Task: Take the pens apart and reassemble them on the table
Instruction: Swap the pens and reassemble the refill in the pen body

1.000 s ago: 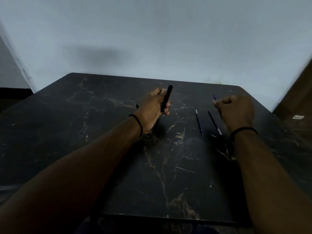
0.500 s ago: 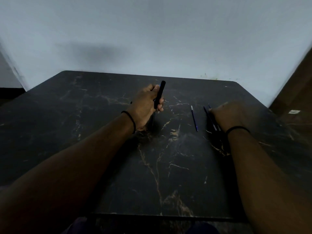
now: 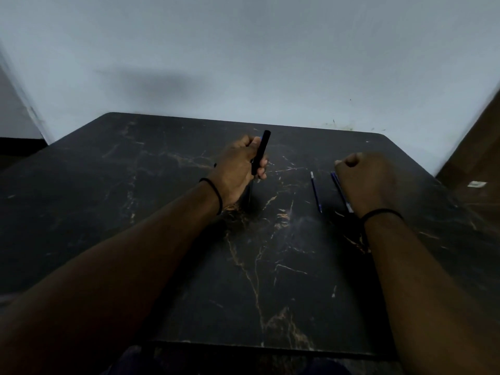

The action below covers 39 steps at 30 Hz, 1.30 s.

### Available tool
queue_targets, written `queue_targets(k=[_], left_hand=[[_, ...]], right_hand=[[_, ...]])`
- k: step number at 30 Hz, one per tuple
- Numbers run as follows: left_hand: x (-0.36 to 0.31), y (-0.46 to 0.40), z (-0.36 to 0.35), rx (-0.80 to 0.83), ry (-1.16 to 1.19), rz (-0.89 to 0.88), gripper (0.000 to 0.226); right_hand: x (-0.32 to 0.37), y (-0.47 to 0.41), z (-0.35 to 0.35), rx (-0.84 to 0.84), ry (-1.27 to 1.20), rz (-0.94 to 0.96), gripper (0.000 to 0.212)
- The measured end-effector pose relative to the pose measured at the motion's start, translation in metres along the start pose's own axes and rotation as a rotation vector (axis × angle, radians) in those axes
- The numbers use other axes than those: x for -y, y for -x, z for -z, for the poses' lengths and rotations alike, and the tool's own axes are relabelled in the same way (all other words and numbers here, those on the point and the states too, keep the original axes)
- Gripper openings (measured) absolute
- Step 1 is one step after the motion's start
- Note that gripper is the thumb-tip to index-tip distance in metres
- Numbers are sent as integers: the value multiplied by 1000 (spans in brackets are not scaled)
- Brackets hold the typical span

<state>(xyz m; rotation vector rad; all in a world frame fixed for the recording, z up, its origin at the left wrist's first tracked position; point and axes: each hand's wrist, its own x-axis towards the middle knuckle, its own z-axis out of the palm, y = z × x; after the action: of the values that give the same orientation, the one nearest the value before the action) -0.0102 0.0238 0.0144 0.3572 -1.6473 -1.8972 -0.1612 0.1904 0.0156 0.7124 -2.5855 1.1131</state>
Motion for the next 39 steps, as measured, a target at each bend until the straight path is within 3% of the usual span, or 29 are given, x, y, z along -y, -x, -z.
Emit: queue_targets(k=[4,6,14,18,25,35,39], left_hand=[[-2,1,1,0,-7,2,21],[-2,1,2,-4,-10,4,21],[2,-4,5,-30,-48,-7,22],[3,-4,6,-30,-52,-8,21],[2,-4,8,-26,-52,-13,21],[2,-2,8,-21,-56,-11,21],[0,-2,7,-21,-61,-12,21]], right_hand=[[14,8,-22,186,167,63,39],[17,12,-30,250,247,81,37],[22,21,-30,177,374,164,34],[20,20,-23,161,356,123,40],[8,7,-18,107,275,52,25],[-6,-5,-7,70,253,-9,28],[-9,-7,-10,87,216,-22,18]])
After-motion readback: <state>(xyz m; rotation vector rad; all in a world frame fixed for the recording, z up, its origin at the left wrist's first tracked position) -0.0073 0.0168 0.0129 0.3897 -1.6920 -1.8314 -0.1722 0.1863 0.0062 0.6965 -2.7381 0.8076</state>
